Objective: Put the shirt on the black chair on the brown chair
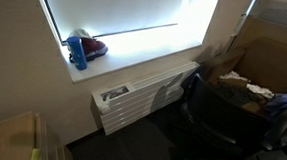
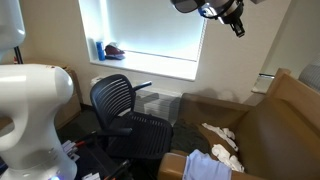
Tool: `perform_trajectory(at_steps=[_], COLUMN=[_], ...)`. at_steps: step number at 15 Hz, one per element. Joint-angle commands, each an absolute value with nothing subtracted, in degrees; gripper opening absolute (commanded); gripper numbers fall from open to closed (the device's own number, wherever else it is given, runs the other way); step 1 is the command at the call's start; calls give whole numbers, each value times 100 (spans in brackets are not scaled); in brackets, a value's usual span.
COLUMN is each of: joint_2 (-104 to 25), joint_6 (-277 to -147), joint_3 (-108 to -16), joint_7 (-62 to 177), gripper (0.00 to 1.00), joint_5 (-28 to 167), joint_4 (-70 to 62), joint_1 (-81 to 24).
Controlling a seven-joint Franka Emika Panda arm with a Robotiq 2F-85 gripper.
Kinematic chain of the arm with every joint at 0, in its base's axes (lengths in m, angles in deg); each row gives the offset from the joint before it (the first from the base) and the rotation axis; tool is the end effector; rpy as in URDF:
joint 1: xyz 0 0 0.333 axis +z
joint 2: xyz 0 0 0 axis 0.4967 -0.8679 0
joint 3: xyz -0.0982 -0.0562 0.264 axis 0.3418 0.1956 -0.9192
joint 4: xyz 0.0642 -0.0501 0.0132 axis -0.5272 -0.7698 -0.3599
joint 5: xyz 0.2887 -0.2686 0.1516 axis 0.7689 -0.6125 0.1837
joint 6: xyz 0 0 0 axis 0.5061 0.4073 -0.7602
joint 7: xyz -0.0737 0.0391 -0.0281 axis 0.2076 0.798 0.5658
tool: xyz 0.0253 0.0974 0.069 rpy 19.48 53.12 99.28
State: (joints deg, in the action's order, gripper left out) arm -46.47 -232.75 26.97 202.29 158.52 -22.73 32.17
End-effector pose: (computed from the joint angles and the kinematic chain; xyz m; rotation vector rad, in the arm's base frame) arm 0.5625 -0.2929 0.5071 0.9707 1.8298 0.2731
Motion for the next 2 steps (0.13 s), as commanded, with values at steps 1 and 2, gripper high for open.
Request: perform_trajectory(at_steps=[1,2], joint_2=[-4647,-4647], joint_6=[-23275,-23275], joint_3=[2697,2697], joint_7=[20230,20229], gripper=[26,26], joint_5=[15852,15852], joint_4=[-2273,-2273], joint_1=[3217,3217])
